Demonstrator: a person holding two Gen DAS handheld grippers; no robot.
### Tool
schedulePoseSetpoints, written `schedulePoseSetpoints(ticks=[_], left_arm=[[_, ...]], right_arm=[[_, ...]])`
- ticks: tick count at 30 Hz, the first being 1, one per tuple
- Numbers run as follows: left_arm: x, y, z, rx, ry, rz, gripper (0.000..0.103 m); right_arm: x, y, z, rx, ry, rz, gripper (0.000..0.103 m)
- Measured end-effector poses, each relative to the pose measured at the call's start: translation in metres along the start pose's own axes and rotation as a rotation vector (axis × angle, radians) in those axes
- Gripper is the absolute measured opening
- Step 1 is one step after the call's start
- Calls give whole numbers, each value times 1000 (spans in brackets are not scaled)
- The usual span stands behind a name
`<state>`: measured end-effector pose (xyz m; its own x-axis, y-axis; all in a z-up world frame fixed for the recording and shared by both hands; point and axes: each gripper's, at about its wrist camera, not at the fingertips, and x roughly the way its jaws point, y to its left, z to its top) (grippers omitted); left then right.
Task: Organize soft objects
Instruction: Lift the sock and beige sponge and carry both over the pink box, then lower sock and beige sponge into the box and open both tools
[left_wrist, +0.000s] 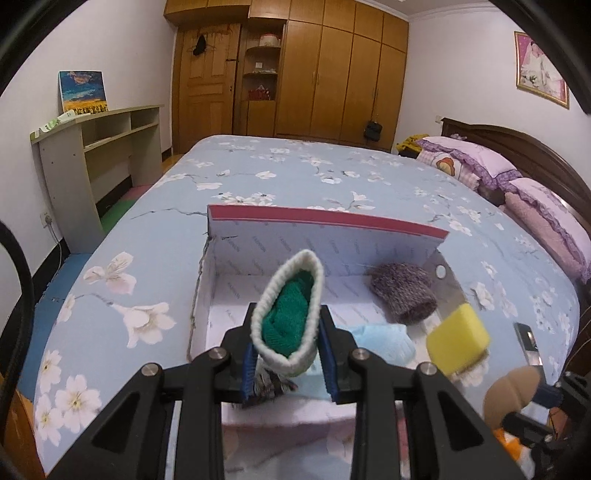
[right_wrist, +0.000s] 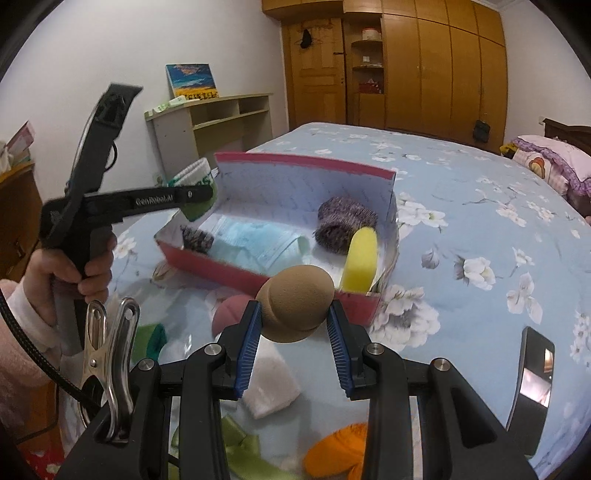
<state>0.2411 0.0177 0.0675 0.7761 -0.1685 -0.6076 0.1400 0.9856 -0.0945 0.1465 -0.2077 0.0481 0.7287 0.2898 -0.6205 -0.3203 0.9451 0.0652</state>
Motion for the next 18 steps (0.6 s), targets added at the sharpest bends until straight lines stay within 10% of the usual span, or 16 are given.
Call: schedulePoseSetpoints(ticks=[18], left_arm=[[67, 19, -5, -47, 93, 72, 35]], right_arm=[[57, -5, 26, 29, -42, -78, 37]])
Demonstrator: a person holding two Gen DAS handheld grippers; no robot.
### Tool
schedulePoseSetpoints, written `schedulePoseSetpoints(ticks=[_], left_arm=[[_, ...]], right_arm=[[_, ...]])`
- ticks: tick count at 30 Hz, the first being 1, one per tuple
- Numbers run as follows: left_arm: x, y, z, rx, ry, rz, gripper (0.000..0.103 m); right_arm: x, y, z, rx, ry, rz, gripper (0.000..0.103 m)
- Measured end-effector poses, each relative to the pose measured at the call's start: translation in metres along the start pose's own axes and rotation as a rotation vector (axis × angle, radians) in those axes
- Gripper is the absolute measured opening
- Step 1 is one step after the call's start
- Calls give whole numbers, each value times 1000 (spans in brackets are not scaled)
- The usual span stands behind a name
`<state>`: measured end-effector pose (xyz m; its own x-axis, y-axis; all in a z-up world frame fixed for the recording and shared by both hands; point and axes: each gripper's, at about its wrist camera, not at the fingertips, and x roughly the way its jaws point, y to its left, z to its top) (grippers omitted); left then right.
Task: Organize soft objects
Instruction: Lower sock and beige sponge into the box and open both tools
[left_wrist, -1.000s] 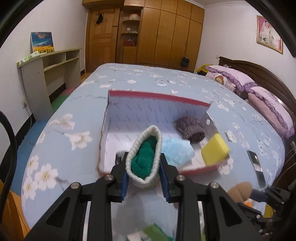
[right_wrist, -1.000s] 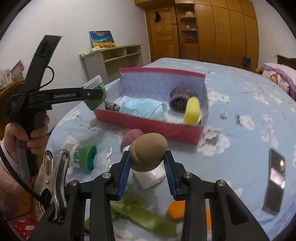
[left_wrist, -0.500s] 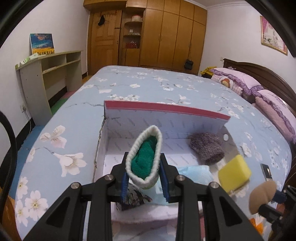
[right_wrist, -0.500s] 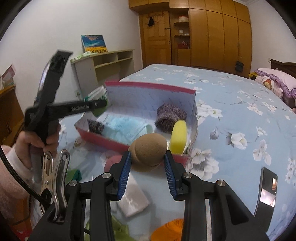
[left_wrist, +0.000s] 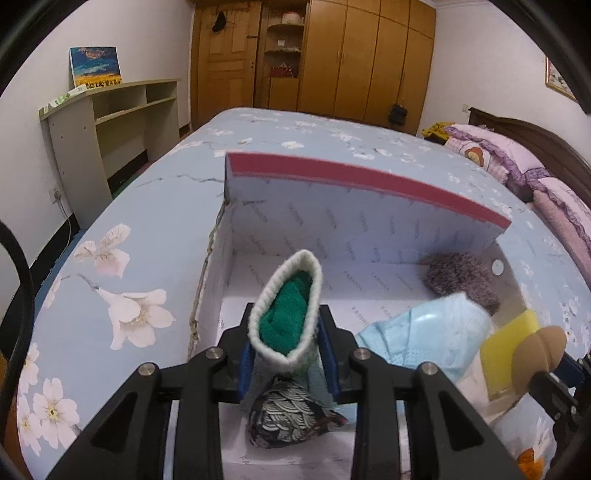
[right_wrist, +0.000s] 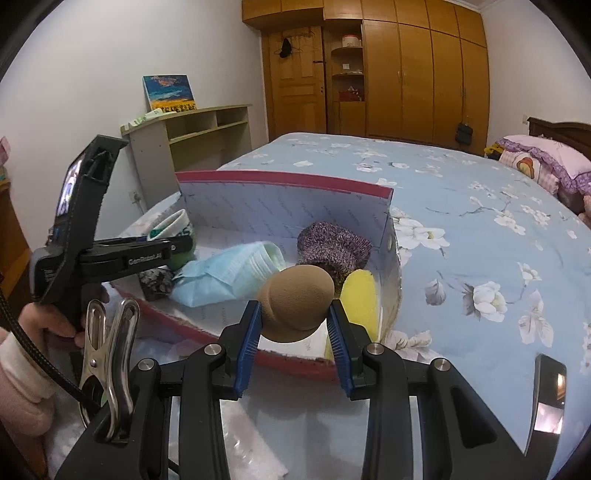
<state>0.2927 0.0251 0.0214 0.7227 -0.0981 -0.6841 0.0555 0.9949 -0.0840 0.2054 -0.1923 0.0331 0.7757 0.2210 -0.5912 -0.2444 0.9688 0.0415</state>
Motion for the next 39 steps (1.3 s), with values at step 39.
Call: schedulePoseSetpoints(ticks=[39], left_arm=[[-92, -14, -3, 22, -30, -25, 54]], right_arm=[[-42, -10, -26, 107, -8, 91, 43]])
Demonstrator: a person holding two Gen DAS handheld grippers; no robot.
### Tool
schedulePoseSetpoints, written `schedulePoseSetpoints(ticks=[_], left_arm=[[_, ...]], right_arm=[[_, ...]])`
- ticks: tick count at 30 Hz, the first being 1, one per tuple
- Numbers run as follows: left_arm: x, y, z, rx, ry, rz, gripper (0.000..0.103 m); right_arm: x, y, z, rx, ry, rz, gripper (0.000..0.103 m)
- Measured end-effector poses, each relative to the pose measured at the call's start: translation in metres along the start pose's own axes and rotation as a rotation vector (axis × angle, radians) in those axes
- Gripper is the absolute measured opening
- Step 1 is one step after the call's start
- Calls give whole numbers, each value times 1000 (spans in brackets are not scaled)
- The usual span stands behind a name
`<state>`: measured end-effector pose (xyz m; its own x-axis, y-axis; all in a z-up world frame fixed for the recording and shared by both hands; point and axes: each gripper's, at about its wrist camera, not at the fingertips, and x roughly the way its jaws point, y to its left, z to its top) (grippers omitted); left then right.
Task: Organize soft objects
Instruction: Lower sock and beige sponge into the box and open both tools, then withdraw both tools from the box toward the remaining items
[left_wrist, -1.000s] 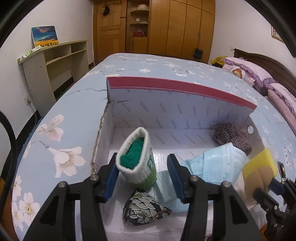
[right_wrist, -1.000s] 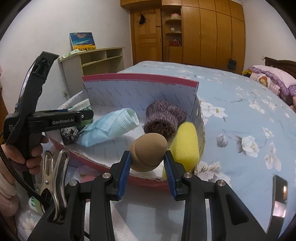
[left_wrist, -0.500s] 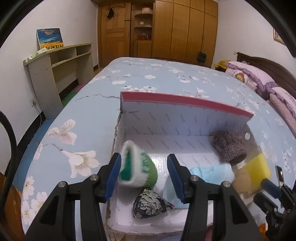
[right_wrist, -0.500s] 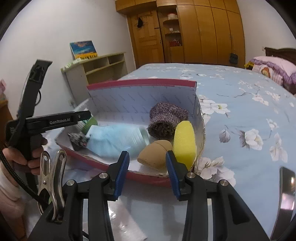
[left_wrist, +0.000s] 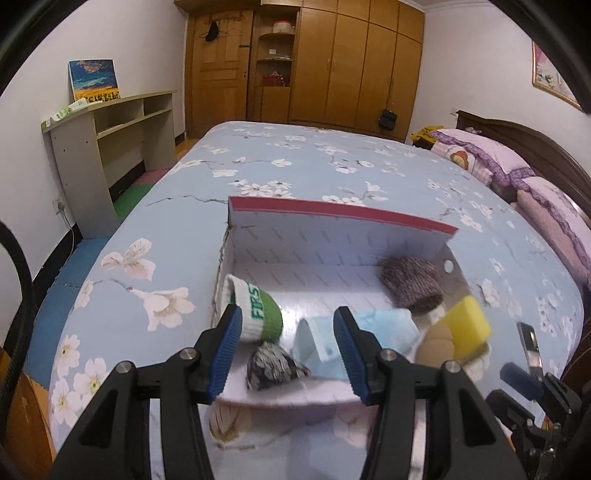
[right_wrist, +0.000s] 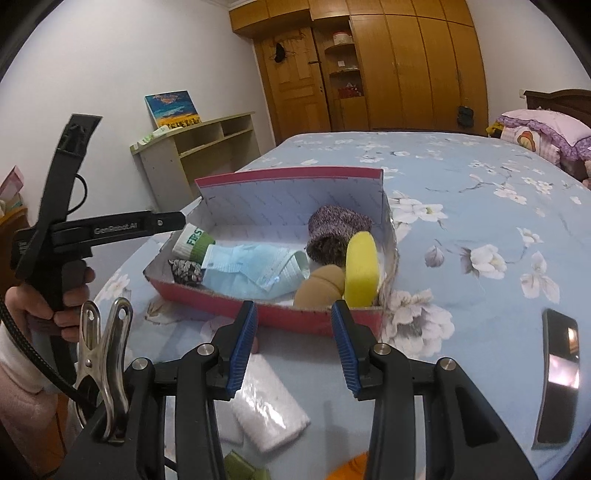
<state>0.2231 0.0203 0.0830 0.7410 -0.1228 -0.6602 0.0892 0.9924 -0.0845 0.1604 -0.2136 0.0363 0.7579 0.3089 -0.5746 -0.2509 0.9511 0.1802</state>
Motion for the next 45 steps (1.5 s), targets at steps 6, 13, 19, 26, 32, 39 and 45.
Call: schedulePoseSetpoints(ticks=[6, 13, 19, 26, 32, 39, 45], left_arm=[[-22, -8, -19, 14, 11, -13, 54], [-43, -14, -43, 36, 9, 12, 54], [-52, -15, -68, 5, 47, -15, 54], [-50, -7, -105, -13, 89, 17, 54], [-50, 5, -128, -67, 118, -35, 54], [-49, 5, -143, -81, 138, -67, 54], [-43, 10, -147, -119, 145, -54, 61]], right_arm=[[-8, 1, -7, -4, 14, -10, 43], [-19, 3, -18, 8, 32, 26, 43], [-25, 9, -29, -13, 44, 20, 43], [-14, -2, -45, 31, 100, -22, 43], [-12, -14, -51, 103, 125, -34, 43], [-12, -10, -57, 107, 141, -44, 43], [-12, -3, -59, 83, 143, -37, 43]])
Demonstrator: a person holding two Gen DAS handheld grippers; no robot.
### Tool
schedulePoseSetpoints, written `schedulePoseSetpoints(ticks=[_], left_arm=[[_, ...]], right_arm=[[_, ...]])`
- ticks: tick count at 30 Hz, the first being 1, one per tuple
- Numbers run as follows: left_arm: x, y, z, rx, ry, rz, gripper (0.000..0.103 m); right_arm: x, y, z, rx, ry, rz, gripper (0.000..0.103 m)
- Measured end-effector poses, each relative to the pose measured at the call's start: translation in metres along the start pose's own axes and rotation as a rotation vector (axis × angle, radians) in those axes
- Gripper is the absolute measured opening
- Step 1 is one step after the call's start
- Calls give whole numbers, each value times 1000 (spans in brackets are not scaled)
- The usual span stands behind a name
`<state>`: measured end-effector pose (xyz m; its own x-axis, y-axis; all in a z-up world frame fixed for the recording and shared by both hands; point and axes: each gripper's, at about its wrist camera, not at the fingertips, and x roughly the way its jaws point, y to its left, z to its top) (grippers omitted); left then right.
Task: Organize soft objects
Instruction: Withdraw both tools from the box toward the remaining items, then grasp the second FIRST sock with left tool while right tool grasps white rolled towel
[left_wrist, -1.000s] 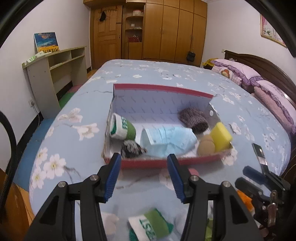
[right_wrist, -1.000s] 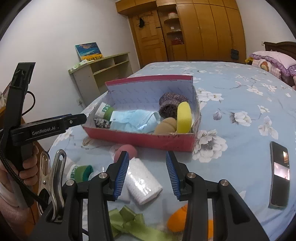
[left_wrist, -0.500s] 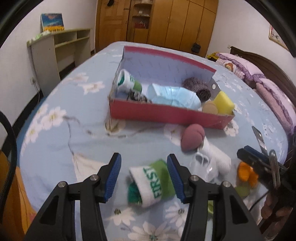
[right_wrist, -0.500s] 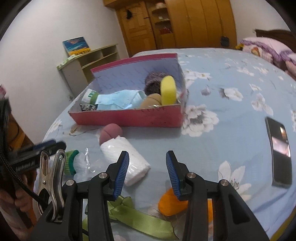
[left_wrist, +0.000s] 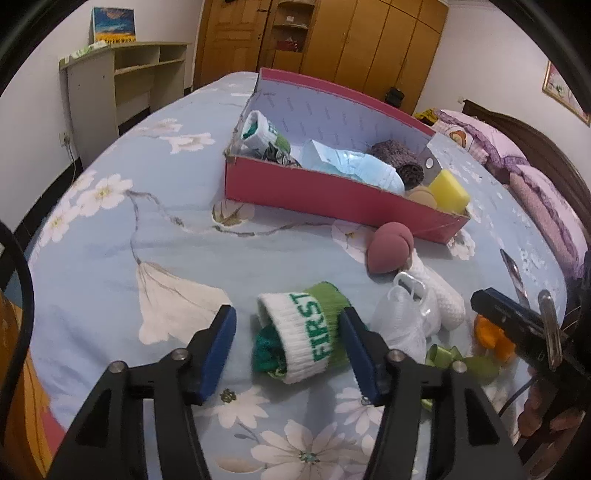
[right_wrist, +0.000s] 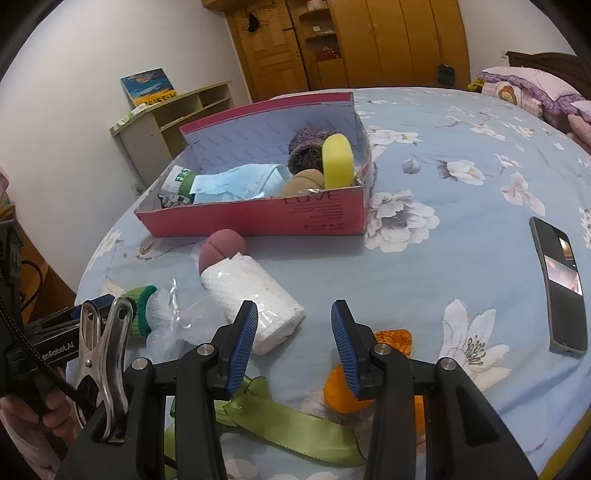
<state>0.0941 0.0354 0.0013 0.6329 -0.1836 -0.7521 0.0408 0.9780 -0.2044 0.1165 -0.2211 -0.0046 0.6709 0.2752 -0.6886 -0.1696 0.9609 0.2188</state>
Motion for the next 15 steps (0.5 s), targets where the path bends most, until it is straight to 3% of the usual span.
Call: schedulePoseSetpoints(ticks=[5, 10, 12, 15], left_arm=[[10, 2, -5, -56, 55, -110, 61], [6, 3, -4, -55, 29, -103, 49], [3, 3, -3, -52, 18, -98, 39], [-6, 8, 1, -58, -18, -74, 37]], right_arm=[[3, 3, -2, -6, 8, 39, 43], [4, 4, -4, -16, 12, 53, 43], [6, 5, -5, -16, 19, 58, 43], [9, 5, -7, -20, 30, 64, 43]])
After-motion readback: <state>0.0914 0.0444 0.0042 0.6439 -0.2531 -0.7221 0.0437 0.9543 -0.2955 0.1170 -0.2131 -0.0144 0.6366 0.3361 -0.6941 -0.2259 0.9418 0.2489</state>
